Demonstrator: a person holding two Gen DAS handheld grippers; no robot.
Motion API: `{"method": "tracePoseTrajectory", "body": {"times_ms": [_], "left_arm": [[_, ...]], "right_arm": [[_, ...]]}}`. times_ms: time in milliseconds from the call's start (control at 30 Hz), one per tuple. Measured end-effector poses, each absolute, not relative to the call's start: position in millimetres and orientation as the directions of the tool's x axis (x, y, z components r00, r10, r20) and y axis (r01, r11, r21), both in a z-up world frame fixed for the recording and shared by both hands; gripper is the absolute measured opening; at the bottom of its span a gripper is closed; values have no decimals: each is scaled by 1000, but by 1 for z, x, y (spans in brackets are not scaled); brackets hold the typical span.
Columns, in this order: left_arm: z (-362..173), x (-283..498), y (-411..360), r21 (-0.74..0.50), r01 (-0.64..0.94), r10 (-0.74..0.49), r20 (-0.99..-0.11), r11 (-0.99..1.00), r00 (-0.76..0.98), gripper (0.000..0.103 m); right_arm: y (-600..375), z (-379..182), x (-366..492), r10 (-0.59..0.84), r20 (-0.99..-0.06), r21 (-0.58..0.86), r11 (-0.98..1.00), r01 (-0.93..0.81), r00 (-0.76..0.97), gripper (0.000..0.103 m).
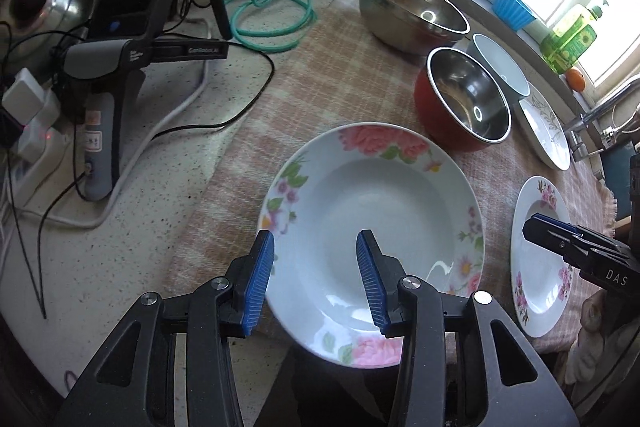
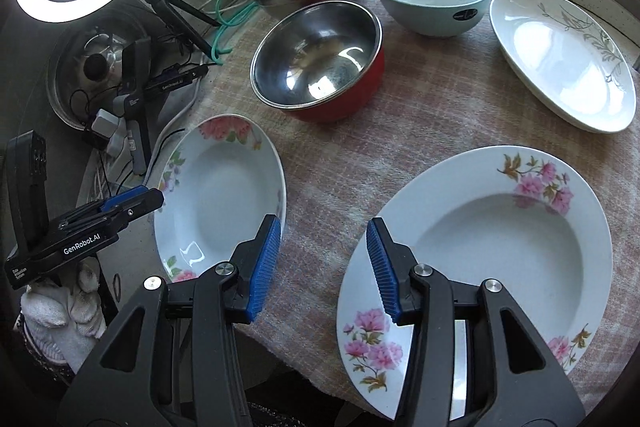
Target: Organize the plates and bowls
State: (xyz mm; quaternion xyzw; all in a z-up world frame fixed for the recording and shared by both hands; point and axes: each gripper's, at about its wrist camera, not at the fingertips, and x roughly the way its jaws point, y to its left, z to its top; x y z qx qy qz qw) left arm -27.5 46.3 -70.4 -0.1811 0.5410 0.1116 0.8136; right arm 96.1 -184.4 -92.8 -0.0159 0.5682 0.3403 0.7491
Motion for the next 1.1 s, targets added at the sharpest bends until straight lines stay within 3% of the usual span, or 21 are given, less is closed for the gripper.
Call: {"method": "tracePoseTrajectory", "body": {"times_ms": [533,667,867,1100], "left_arm": [[-97,-27,59,-189,-350,-62,-937,917,345,41],[-101,-23,57,-185,-332,-67,-939,925,337,34],[-104,-22,61,-181,-333,-66,-942,925,328,26],[-109,-19,64,-184,-335,-71,-944,924,323,21]], "right_arm": [[-145,-122,105,473,-879,381,765,-519,52,47],[-141,-130,106,465,-884,381,767,-516,38,47],[-137,-137,107,480,-877,412,755,-511,2,36],[-128,-136,104,493,-870,427,731,-533,-19,16]]}}
